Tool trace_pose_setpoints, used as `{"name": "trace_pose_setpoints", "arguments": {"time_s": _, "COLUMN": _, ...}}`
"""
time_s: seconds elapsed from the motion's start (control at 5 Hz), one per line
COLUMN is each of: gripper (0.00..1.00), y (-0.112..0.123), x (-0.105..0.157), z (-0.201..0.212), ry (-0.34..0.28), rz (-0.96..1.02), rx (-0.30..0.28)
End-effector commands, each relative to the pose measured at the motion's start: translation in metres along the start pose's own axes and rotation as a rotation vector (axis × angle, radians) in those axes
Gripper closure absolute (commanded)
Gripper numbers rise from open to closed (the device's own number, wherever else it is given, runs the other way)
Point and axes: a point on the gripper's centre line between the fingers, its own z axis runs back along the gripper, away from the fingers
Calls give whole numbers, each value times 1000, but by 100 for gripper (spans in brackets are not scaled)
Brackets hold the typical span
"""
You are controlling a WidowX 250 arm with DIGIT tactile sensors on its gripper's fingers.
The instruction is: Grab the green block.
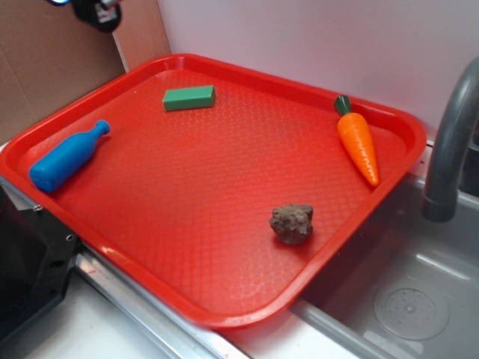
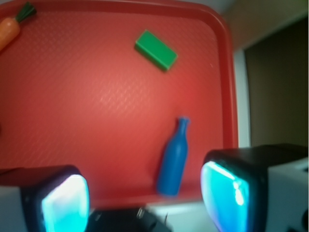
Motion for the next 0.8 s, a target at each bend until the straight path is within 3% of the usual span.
{"name": "trace_pose_setpoints", "arguments": {"time_s": 0.0, "gripper": 0, "y": 18, "x": 75, "z": -51, "ry": -88, "rz": -243, "rx": 6}}
{"name": "trace_pose_setpoints", "arguments": {"time_s": 0.2, "gripper": 0, "y": 31, "x": 77, "z": -73, "ry": -107, "rz": -306, "rx": 12}}
{"name": "trace_pose_setpoints", "arguments": {"time_s": 0.4, "gripper": 0, "y": 46, "x": 69, "z": -87, "ry": -170, "rz": -386, "rx": 37}}
{"name": "trace_pose_setpoints", "arguments": {"time_s": 0.6, "gripper": 0, "y": 45, "x": 77, "z": -109, "ry": -184, "rz": -430, "rx": -79}}
